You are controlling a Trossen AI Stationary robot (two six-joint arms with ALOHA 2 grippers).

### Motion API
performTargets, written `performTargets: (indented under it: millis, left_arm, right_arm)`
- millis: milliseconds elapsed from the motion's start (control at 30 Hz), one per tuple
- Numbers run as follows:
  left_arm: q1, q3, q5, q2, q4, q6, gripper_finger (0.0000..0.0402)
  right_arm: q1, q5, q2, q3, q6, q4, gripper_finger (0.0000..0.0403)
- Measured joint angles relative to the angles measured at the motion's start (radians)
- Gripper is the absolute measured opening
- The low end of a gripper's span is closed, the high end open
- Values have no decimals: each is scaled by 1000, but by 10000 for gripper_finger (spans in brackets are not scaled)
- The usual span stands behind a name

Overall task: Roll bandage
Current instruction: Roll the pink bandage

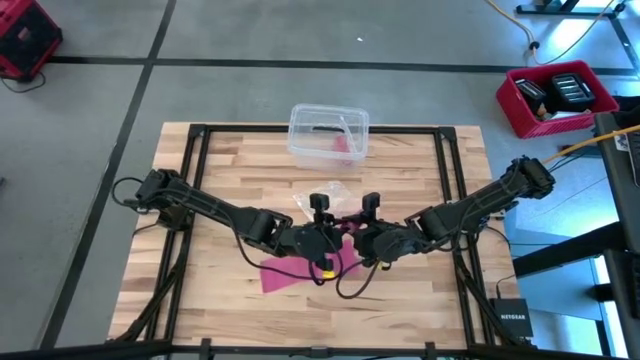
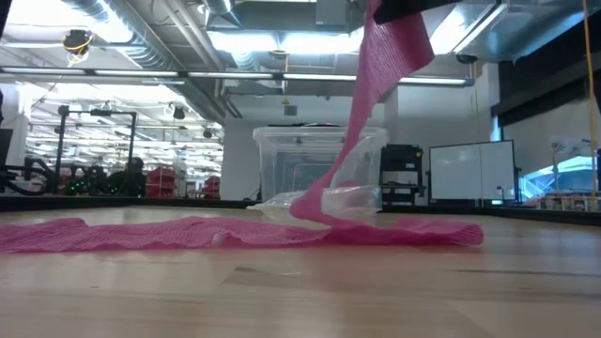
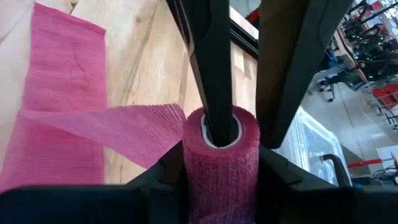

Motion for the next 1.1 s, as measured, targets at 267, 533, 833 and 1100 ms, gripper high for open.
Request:
performTargets:
  millis: [267,533,833,1100]
  left_arm:
    - [-7,-1,-4,2,1,48,10]
    - [-80,-2,-54,-36,100,121,5]
    - [-147,73,-64,-53,274,297,2]
    - [-171,115,-64,-67,328,379,2]
  right_arm:
    - [0,-7,2,0,5,-13,120]
    - [86,109,-64,8,-3,-29,120]
    - [191,91,-178,67,-1,39,122]
    - [200,-42,-184,211,46,-47,213]
